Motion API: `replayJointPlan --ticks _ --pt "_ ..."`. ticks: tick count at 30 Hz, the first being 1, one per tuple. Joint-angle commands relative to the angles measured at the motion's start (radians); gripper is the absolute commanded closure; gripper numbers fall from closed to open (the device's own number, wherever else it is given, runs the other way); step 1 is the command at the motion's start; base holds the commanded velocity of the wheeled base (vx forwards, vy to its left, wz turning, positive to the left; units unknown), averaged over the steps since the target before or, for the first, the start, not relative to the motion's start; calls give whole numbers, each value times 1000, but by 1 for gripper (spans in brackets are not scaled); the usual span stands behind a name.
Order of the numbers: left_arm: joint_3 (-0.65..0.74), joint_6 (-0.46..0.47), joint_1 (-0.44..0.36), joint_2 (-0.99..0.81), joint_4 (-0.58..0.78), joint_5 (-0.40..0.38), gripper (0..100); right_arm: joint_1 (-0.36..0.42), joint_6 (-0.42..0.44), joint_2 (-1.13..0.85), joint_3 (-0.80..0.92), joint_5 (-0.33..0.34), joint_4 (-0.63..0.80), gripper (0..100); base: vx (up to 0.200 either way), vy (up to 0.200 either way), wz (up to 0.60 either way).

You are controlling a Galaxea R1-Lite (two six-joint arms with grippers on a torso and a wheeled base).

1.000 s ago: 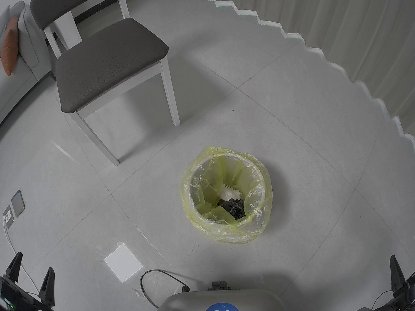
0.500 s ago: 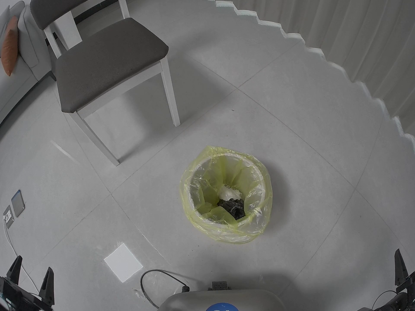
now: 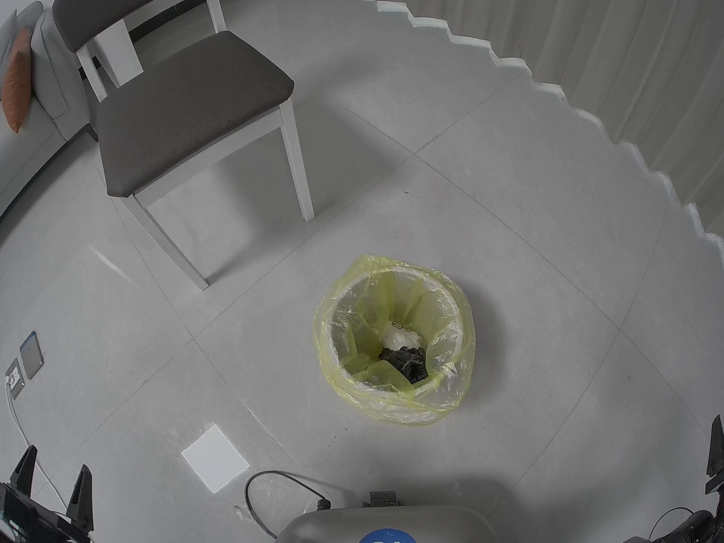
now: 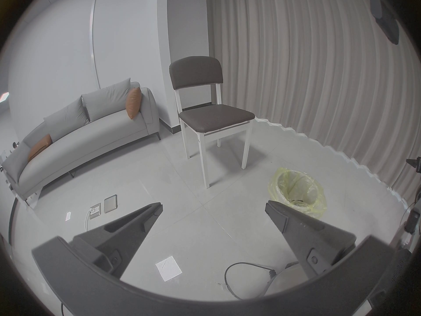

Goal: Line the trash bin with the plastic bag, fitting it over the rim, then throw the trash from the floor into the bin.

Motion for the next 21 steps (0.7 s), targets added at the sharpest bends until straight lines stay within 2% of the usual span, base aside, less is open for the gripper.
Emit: replayJointPlan --ticks 1,21 --pt "18 0 0 5 0 1 0 0 -7 -11 12 250 89 0 0 0 0" --pt "18 0 0 5 0 1 0 0 3 -11 18 244 60 0 0 0 0"
